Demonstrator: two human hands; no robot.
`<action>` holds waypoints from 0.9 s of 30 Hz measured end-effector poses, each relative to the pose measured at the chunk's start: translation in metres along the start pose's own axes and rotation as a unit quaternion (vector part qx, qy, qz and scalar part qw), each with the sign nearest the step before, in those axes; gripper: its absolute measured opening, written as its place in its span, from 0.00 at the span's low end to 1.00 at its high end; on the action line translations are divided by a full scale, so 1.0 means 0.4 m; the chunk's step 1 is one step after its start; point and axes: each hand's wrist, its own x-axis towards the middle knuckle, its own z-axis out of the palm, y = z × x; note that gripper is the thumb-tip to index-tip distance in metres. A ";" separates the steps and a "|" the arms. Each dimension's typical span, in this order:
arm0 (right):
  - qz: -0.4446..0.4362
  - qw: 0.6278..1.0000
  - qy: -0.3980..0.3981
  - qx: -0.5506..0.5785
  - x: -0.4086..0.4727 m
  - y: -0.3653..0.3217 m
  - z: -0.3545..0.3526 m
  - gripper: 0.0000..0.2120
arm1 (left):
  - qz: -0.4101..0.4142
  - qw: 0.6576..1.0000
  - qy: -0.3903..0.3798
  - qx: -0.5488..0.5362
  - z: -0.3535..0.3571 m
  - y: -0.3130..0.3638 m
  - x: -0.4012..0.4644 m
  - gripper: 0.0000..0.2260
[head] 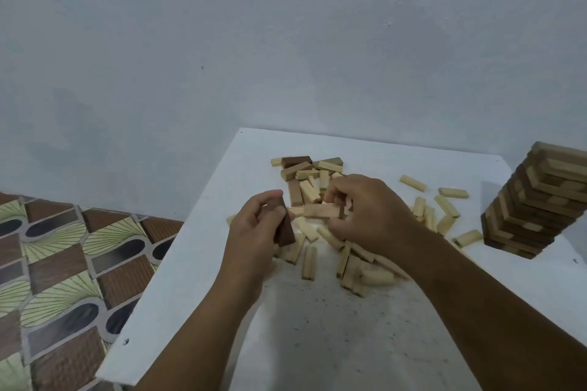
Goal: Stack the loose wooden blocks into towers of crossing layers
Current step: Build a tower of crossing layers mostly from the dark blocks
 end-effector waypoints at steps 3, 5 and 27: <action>0.024 0.998 0.051 0.020 -0.097 0.048 -0.045 0.10 | -0.007 0.997 -0.064 0.032 0.068 -0.010 -0.029 0.09; 0.049 0.996 0.068 0.029 -0.171 0.081 -0.073 0.09 | -0.007 0.993 -0.101 0.068 0.116 -0.017 -0.050 0.08; 0.254 0.962 0.064 0.071 -0.524 0.282 -0.146 0.18 | 0.148 0.845 -0.207 0.470 0.441 -0.145 -0.184 0.12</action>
